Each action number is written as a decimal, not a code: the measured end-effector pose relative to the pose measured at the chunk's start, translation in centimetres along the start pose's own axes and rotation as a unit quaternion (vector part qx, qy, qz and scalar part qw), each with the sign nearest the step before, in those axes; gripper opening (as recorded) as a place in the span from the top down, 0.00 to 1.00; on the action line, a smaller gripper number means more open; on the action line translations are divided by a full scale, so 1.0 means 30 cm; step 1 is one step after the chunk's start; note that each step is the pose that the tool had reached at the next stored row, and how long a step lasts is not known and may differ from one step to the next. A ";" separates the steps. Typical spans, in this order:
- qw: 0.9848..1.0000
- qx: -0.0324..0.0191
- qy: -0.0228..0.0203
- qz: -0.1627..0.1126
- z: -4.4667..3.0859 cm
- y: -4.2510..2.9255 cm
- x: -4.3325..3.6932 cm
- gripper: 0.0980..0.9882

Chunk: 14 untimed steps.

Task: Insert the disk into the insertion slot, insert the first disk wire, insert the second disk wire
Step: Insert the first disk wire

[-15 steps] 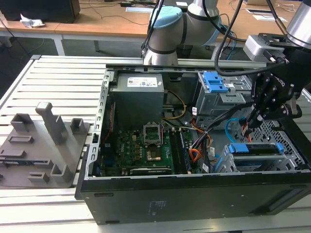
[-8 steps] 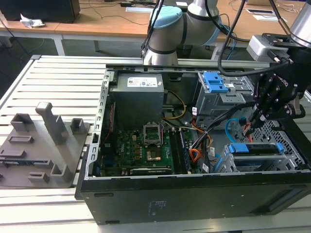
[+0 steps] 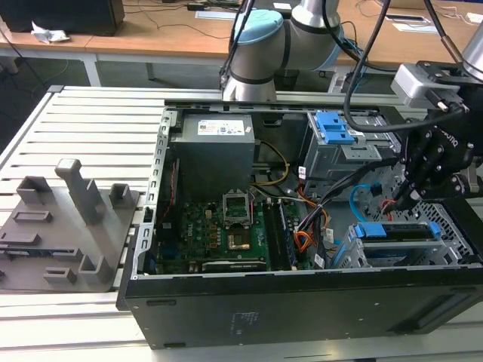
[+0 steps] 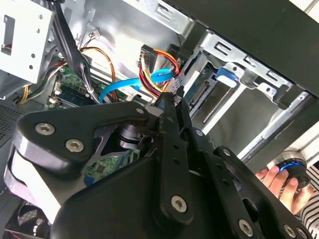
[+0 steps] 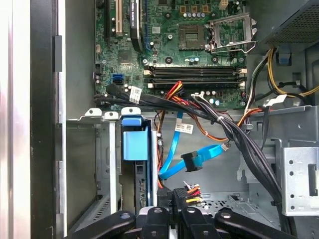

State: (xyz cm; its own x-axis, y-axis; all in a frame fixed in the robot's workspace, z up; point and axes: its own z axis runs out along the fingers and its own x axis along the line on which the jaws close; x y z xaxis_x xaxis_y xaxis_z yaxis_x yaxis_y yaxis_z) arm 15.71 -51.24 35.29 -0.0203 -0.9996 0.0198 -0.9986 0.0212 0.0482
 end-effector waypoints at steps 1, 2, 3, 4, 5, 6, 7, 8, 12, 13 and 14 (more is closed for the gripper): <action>1.000 0.000 0.000 0.000 0.000 0.000 0.005 0.93; 1.000 0.000 0.000 0.000 0.000 0.000 0.019 0.93; 1.000 0.000 0.000 0.000 0.000 -0.001 0.024 0.93; 1.000 0.000 0.000 0.000 0.001 -0.001 0.025 0.93; 1.000 0.000 0.000 0.000 0.001 -0.001 0.025 0.93; 1.000 0.000 0.000 0.000 0.004 -0.001 0.025 0.93; 1.000 0.000 0.000 0.000 0.007 -0.002 0.026 0.93; 1.000 0.000 0.000 0.000 0.010 -0.004 0.026 0.93; 1.000 0.000 0.000 0.000 0.014 -0.006 0.054 0.93; 1.000 0.000 0.000 0.000 0.015 -0.007 0.064 0.93; 1.000 0.000 0.000 0.000 0.016 -0.008 0.068 0.93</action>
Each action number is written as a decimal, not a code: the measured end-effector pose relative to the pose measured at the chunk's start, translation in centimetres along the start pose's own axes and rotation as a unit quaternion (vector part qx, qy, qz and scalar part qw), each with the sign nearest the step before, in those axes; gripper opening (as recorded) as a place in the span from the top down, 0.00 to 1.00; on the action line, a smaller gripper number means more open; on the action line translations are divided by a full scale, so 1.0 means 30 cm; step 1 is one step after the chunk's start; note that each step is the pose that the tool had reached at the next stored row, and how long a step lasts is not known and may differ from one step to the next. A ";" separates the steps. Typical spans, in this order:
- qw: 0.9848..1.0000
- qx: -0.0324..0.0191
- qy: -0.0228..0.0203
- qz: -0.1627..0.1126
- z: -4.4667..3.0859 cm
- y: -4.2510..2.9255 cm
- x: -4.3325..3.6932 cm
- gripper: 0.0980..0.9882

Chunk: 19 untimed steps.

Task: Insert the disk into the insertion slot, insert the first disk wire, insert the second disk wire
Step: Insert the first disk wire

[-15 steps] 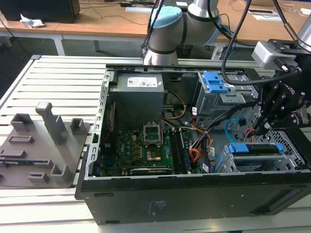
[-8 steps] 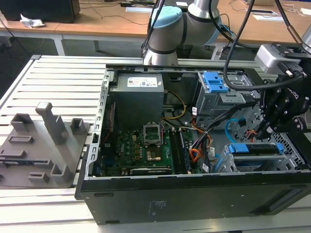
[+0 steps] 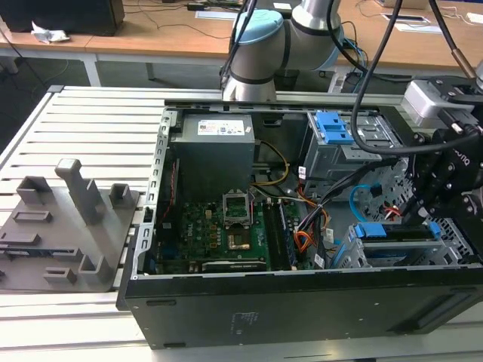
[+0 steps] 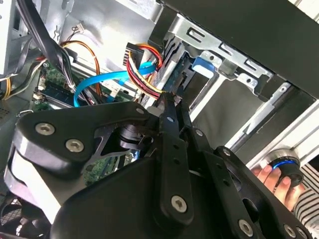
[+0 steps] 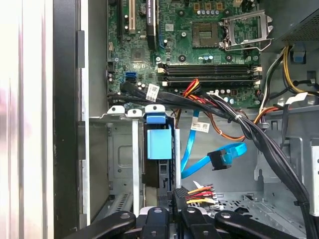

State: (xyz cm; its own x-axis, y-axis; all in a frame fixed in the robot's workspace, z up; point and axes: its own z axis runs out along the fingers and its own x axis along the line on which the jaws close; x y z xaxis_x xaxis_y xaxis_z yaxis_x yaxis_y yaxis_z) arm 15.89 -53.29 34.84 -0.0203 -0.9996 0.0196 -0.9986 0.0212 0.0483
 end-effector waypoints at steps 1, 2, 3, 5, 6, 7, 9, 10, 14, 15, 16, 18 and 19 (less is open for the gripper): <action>1.000 0.000 0.000 0.000 0.001 -0.002 0.000 0.93; 1.000 0.000 -0.001 0.000 0.002 -0.003 0.000 0.93; 1.000 0.000 -0.002 0.000 0.003 -0.006 0.000 0.93; 1.000 0.000 -0.002 0.000 0.005 -0.012 0.000 0.93; 1.000 0.000 -0.003 0.000 0.006 -0.014 0.000 0.93; 1.000 0.000 -0.003 0.000 0.008 -0.017 0.000 0.93; 1.000 0.000 -0.005 0.000 0.011 -0.022 0.000 0.93; 1.000 0.000 -0.005 0.000 0.013 -0.022 0.000 0.93; 1.000 0.000 -0.005 0.000 0.021 -0.023 0.005 0.93; 1.000 0.000 -0.005 0.000 0.023 -0.024 0.006 0.93; 1.000 0.000 -0.005 0.000 0.025 -0.024 0.006 0.93; 1.000 -0.001 -0.005 0.000 0.032 -0.027 0.006 0.93; 1.000 -0.001 -0.005 0.000 0.035 -0.028 0.006 0.93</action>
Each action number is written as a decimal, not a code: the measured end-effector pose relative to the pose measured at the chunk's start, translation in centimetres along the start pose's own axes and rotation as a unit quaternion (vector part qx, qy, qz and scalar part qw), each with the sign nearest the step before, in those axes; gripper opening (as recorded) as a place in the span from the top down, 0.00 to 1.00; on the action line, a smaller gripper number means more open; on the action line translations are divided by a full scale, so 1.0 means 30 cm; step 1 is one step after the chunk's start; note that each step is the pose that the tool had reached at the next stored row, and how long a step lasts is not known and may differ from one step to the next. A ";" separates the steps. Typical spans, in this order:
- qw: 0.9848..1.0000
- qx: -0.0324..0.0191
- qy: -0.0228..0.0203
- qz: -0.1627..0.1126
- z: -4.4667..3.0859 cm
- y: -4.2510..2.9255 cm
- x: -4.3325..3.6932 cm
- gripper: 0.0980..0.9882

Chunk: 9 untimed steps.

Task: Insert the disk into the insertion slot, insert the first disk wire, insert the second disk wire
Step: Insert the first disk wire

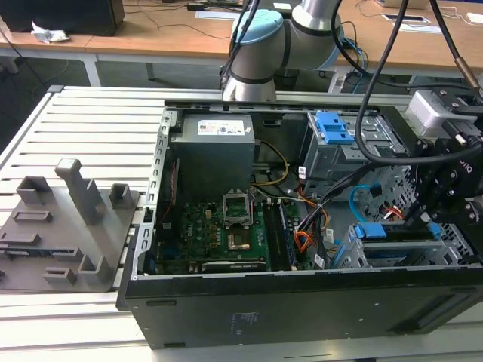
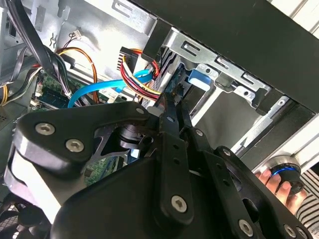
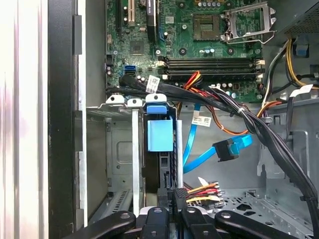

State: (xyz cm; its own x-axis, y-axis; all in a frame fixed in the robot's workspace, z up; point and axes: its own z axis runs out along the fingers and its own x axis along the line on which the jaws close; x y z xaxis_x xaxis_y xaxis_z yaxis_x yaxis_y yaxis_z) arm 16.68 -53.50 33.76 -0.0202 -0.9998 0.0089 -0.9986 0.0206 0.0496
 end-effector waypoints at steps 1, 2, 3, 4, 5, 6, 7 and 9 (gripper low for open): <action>1.000 0.000 0.000 0.000 0.001 -0.001 0.000 0.93; 1.000 0.000 0.000 0.000 0.001 -0.001 0.000 0.93; 1.000 0.000 0.000 0.000 0.002 -0.001 0.000 0.93; 1.000 0.000 0.000 0.000 0.003 -0.002 0.000 0.93; 1.000 0.000 0.000 0.000 0.003 -0.002 0.000 0.93; 1.000 0.000 0.000 0.000 0.003 -0.002 0.000 0.93; 1.000 0.000 0.000 0.000 0.004 -0.002 0.000 0.93; 1.000 0.000 0.000 0.000 0.004 -0.002 0.000 0.93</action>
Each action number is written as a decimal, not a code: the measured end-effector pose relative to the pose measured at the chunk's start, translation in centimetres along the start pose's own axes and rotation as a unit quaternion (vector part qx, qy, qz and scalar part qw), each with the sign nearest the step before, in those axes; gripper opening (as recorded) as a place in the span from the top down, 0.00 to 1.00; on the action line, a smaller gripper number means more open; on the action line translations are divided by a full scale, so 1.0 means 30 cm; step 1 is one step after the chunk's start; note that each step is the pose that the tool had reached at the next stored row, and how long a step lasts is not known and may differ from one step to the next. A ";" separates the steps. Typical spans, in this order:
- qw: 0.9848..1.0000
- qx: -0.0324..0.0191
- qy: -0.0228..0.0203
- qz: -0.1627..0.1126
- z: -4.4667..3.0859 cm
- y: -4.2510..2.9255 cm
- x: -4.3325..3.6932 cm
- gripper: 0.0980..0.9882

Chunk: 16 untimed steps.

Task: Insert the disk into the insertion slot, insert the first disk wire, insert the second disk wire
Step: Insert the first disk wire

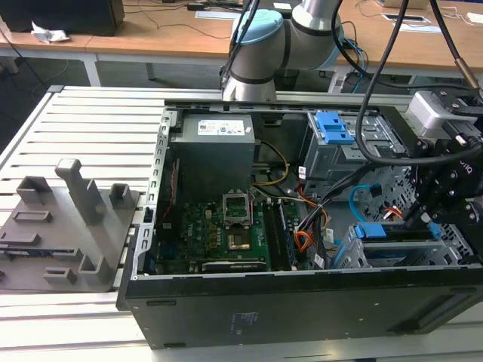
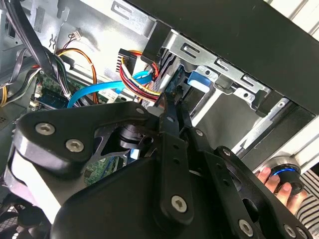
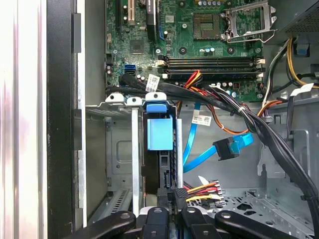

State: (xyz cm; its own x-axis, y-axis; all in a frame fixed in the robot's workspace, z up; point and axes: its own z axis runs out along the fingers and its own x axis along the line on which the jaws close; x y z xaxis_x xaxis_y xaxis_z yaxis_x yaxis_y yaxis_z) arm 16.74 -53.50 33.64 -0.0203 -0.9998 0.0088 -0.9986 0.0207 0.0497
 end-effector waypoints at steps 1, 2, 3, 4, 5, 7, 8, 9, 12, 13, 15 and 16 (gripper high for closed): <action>1.000 0.000 0.000 0.000 0.001 0.000 0.000 0.93; 1.000 0.000 -0.001 0.000 0.003 0.000 0.000 0.85; 1.000 0.000 0.000 0.000 0.001 0.000 0.000 0.78; 1.000 0.000 0.000 0.000 0.001 0.000 0.000 0.78; 1.000 0.000 0.000 0.000 -0.001 0.000 0.000 0.78; 1.000 0.000 0.000 0.000 -0.035 0.001 0.000 0.78; 1.000 0.000 0.000 0.000 -0.052 0.002 0.000 0.78; 1.000 0.000 0.000 0.000 -0.067 0.003 0.001 0.78; 1.000 0.000 0.000 0.000 -0.117 0.006 0.001 0.78; 1.000 0.000 0.000 0.000 -0.127 0.006 0.000 0.78; 1.000 0.000 0.000 0.000 -0.143 0.007 -0.003 0.78; 1.000 0.000 0.000 0.000 -0.147 0.007 -0.004 0.79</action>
State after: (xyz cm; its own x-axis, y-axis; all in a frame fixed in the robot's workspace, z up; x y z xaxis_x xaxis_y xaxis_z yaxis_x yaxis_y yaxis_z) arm 16.75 -53.32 38.05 -0.0203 -0.9998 0.0087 -0.9986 0.0207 0.0496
